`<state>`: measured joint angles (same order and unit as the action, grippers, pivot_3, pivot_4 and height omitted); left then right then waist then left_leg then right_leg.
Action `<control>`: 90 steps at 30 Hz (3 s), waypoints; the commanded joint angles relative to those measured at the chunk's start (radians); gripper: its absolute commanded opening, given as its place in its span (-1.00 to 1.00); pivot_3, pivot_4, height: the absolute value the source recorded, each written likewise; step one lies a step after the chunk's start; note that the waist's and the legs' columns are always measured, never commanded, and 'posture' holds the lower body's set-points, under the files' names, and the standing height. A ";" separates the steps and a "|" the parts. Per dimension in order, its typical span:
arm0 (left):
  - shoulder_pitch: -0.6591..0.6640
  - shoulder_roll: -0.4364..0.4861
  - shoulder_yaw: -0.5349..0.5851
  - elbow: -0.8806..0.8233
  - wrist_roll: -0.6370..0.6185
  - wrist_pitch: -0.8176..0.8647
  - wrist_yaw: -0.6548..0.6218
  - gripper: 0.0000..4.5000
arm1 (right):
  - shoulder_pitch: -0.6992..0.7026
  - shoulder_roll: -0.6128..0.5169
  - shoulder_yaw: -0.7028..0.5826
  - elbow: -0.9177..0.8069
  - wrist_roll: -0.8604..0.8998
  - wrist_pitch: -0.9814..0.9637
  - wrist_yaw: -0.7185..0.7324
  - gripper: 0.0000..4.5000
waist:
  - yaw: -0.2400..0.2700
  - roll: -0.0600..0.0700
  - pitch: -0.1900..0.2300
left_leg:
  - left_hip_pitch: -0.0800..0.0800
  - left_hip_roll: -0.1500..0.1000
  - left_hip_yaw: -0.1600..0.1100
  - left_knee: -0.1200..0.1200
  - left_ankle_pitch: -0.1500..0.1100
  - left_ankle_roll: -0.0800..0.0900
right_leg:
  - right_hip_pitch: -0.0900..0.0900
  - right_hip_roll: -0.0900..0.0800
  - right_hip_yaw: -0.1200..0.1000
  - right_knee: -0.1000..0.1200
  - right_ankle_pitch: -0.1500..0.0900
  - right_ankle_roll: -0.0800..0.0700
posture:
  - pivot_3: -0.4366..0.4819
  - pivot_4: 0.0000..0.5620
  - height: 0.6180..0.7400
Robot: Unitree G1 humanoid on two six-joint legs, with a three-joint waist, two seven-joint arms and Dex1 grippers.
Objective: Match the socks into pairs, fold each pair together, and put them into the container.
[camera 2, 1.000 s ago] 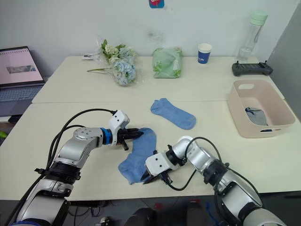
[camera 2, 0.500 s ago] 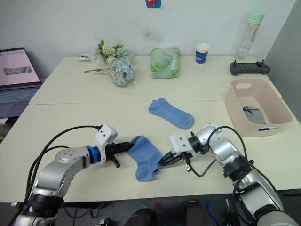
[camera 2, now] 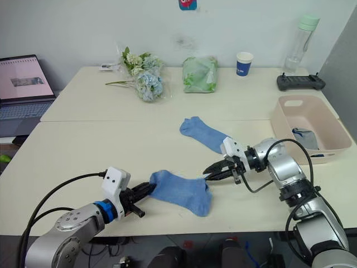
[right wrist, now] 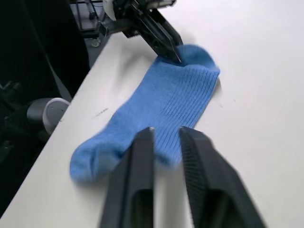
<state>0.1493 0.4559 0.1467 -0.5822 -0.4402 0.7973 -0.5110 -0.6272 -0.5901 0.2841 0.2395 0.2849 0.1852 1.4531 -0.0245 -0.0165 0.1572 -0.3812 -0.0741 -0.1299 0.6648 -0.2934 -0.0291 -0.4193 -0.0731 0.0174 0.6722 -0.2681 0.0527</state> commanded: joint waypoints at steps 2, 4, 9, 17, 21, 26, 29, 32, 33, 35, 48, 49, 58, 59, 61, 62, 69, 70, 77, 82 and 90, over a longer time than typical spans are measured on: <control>0.017 0.058 0.097 -0.010 -0.022 -0.034 -0.025 -0.06 | 0.066 -0.099 -0.136 -0.142 0.036 0.150 -0.117 0.03 | 0.003 0.000 0.000 | -0.001 0.000 0.000 0.000 0.000 0.000 | 0.000 0.000 0.000 -0.001 0.000 0.000 | -0.05 -0.47 1.00; -0.017 0.075 0.143 -0.005 -0.103 -0.033 -0.084 0.23 | 0.148 -0.112 -0.192 -0.272 0.081 0.282 -0.215 0.03 | 0.008 0.000 0.000 | -0.001 0.000 0.000 0.000 0.000 0.000 | 0.000 0.000 0.000 -0.001 0.000 0.000 | -0.05 -0.47 1.00; -0.087 0.148 0.107 0.061 -0.112 -0.047 -0.166 0.36 | 0.285 -0.088 -0.231 -0.517 0.154 0.558 -0.408 0.03 | 0.008 0.000 0.000 | 0.000 0.002 0.000 0.000 0.000 0.000 | 0.000 0.000 0.000 0.000 0.000 0.000 | -0.05 -0.47 1.00; -0.226 0.215 -0.085 0.339 0.061 -0.181 -0.233 0.36 | 0.447 -0.096 -0.091 -0.678 0.155 0.676 -0.489 0.03 | 0.019 0.000 0.000 | 0.001 0.000 0.001 0.000 0.000 0.000 | 0.001 0.000 0.000 -0.001 0.000 0.000 | -0.05 -0.47 1.00; -0.211 0.222 -0.087 0.340 0.055 -0.199 -0.263 -0.04 | 0.418 -0.083 -0.066 -0.650 0.152 0.659 -0.501 -0.05 | 0.016 0.000 0.000 | 0.001 0.001 0.001 -0.001 0.000 0.000 | 0.000 0.000 0.000 -0.001 0.000 0.000 | -0.05 -0.47 1.00; -0.166 0.205 -0.057 0.304 0.032 -0.190 -0.249 -0.77 | 0.390 -0.062 -0.068 -0.625 0.168 0.654 -0.496 -0.71 | 0.018 0.000 0.000 | 0.001 0.001 0.000 -0.001 0.000 0.000 | 0.000 0.000 -0.001 -0.001 0.000 0.000 | -0.05 -0.47 1.00; -0.131 0.177 -0.034 0.250 0.000 -0.161 -0.214 -1.00 | 0.375 -0.066 -0.070 -0.605 0.171 0.647 -0.480 -0.99 | 0.018 0.000 0.000 | 0.000 0.001 0.001 -0.001 0.000 0.000 | 0.001 0.000 0.000 -0.001 0.000 0.000 | -0.05 -0.47 1.00; -0.089 0.146 -0.015 0.188 -0.032 -0.124 -0.174 -1.00 | 0.333 -0.079 -0.078 -0.547 0.160 0.625 -0.463 -0.99 | 0.017 0.000 0.000 | 0.001 0.001 0.001 -0.001 0.000 0.000 | 0.001 0.000 0.000 -0.001 0.000 0.000 | -0.05 -0.47 1.00; -0.079 0.137 -0.010 0.170 -0.042 -0.110 -0.162 -1.00 | 0.320 -0.085 -0.077 -0.528 0.150 0.614 -0.460 -0.99 | 0.017 0.000 0.000 | 0.001 0.001 0.001 0.000 0.000 0.000 | 0.001 0.000 0.000 -0.001 0.000 0.000 | -0.05 -0.47 1.00; -0.064 0.111 -0.007 0.131 -0.063 -0.080 -0.127 -1.00 | 0.292 -0.103 -0.074 -0.483 0.132 0.593 -0.448 -0.99 | 0.019 0.000 0.000 | 0.001 0.001 0.000 -0.001 0.000 0.000 | 0.001 0.000 0.000 -0.001 0.000 0.000 | -0.05 -0.47 1.00; -0.023 0.014 -0.052 0.032 -0.064 -0.015 0.039 -1.00 | 0.256 -0.228 -0.074 -0.397 0.108 0.573 -0.320 -0.99 | 0.022 0.000 0.000 | 0.000 0.001 0.001 0.000 0.000 0.000 | 0.001 0.000 0.000 -0.001 0.000 0.000 | -0.05 -0.47 1.00; -0.025 0.013 -0.053 0.038 -0.062 -0.015 0.044 -1.00 | 0.263 -0.226 -0.078 -0.413 0.116 0.585 -0.326 -0.99 | 0.023 0.000 0.000 | 0.000 0.001 0.001 0.000 0.000 0.000 | 0.001 0.000 0.000 -0.001 0.000 0.000 | -0.05 -0.47 1.00; -0.022 0.034 -0.033 0.052 -0.073 -0.035 0.015 -0.73 | 0.268 -0.179 -0.141 -0.409 0.111 0.568 -0.409 -0.68 | 0.023 0.000 0.000 | 0.000 0.001 0.002 0.000 0.000 0.000 | 0.001 0.000 0.000 -0.001 0.000 0.000 | -0.05 -0.47 1.00; -0.026 0.042 -0.020 0.055 -0.072 -0.039 0.012 -0.58 | 0.266 -0.183 -0.150 -0.408 0.107 0.559 -0.415 -0.52 | 0.023 0.000 0.000 | 0.000 0.001 0.002 0.000 0.000 0.000 | 0.001 0.000 0.000 -0.001 0.000 0.000 | -0.05 -0.47 1.00; -0.035 0.058 0.021 0.064 -0.079 -0.054 0.003 -0.31 | 0.255 -0.190 -0.177 -0.408 0.101 0.534 -0.424 -0.22 | 0.023 0.000 0.000 | 0.000 0.001 0.002 0.000 0.000 0.000 | 0.001 0.000 0.000 -0.001 0.000 0.000 | -0.05 -0.47 1.00; -0.047 0.076 0.042 0.069 -0.067 -0.080 -0.006 -0.19 | 0.247 -0.189 -0.196 -0.411 0.099 0.496 -0.421 -0.09 | 0.022 0.000 0.000 | 0.000 0.001 0.001 0.000 0.000 0.000 | 0.001 0.000 0.000 -0.001 0.000 0.000 | -0.05 -0.47 1.00; -0.125 0.152 -0.062 0.067 -0.025 -0.267 -0.185 0.37 | 0.266 -0.066 -0.168 -0.476 0.094 0.295 -0.412 0.00 | 0.021 0.000 0.000 | 0.002 0.001 0.001 -0.001 0.000 0.000 | 0.004 0.001 -0.001 -0.005 0.000 0.000 | -0.05 -0.47 1.00; -0.139 0.149 -0.089 0.084 -0.005 -0.292 -0.196 0.38 | 0.270 -0.044 -0.156 -0.472 0.082 0.278 -0.425 -0.08 | 0.021 0.000 0.000 | 0.002 0.001 0.000 -0.002 0.000 0.000 | 0.005 0.001 -0.001 -0.007 0.000 0.000 | -0.05 -0.47 1.00; -0.256 0.158 -0.387 0.324 0.264 -0.478 -0.270 -0.47 | 0.312 -0.032 0.027 -0.290 -0.163 -0.046 -0.410 -1.00 | 0.023 0.000 0.000 | 0.004 -0.001 -0.001 -0.001 0.000 0.001 | 0.009 0.002 -0.003 -0.009 0.000 0.000 | -0.05 -0.47 1.00; -0.234 0.157 -0.348 0.392 0.272 -0.479 -0.250 -0.99 | 0.354 -0.104 0.019 -0.209 -0.219 -0.168 -0.383 -1.00 | 0.022 0.000 -0.001 | 0.009 0.000 -0.001 -0.002 -0.001 0.001 | 0.013 0.001 -0.002 -0.009 0.000 0.000 | -0.05 -0.47 1.00; -0.168 0.171 -0.155 0.280 0.049 -0.320 -0.283 -0.99 | 0.395 -0.134 -0.140 -0.346 0.001 0.002 -0.342 -1.00 | 0.008 0.001 0.000 | 0.016 0.002 0.000 -0.004 -0.003 0.006 | 0.019 0.002 -0.001 -0.009 0.000 0.000 | -0.05 -0.47 1.00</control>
<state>-0.0211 0.6154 -0.0673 -0.2483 -0.3371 0.4435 -0.7930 -0.2257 -0.7237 0.1997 -0.0352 0.2072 0.1398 1.0991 -0.0162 -0.0160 0.1570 -0.3651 -0.0716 -0.1303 0.6609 -0.2967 -0.0234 -0.4007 -0.0709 0.0163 0.6637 -0.2684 0.0529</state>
